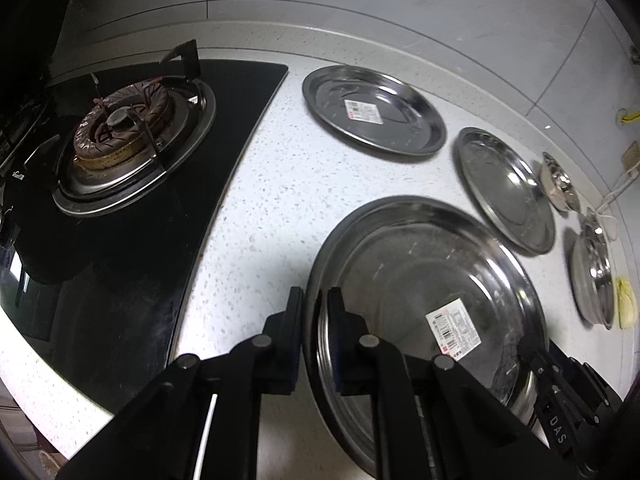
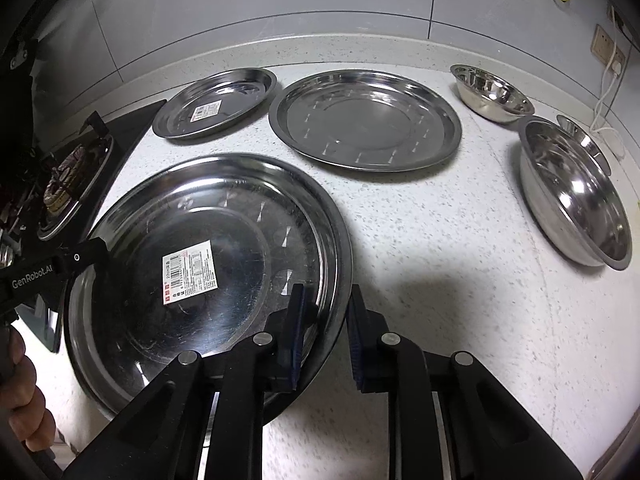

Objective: Organize plates and bowls

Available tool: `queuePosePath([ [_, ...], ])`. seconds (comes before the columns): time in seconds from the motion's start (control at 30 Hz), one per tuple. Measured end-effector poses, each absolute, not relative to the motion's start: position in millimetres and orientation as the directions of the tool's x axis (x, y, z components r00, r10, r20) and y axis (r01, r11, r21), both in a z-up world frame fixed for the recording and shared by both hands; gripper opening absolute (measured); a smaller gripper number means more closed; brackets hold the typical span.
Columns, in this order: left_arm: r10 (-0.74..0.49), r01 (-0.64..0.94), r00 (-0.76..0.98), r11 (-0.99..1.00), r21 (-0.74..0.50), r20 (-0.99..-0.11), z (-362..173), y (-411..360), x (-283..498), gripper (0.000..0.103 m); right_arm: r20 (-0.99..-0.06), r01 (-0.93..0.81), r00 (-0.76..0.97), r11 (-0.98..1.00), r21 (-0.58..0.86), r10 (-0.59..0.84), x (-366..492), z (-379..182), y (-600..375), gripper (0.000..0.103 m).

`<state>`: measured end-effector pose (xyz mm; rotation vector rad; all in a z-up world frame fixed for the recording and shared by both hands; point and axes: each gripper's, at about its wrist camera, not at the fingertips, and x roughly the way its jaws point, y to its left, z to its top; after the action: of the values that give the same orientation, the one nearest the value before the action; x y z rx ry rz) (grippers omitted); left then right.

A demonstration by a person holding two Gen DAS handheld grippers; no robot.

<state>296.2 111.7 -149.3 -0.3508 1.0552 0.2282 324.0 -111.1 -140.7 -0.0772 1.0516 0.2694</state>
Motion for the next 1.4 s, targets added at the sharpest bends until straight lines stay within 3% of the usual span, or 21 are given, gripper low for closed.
queuePosePath([
  [0.7, 0.0, -0.299, 0.525, 0.937, -0.184, -0.851, -101, 73, 218, 0.011, -0.81, -0.3, 0.52, 0.946, 0.124, 0.271, 254, -86, -165, 0.017],
  [1.4, 0.041, -0.338, 0.51, 0.928, -0.157, -0.859, -84, 43, 181, 0.011, -0.799, -0.339, 0.506, 0.927, 0.163, 0.326, 221, -77, -198, 0.017],
])
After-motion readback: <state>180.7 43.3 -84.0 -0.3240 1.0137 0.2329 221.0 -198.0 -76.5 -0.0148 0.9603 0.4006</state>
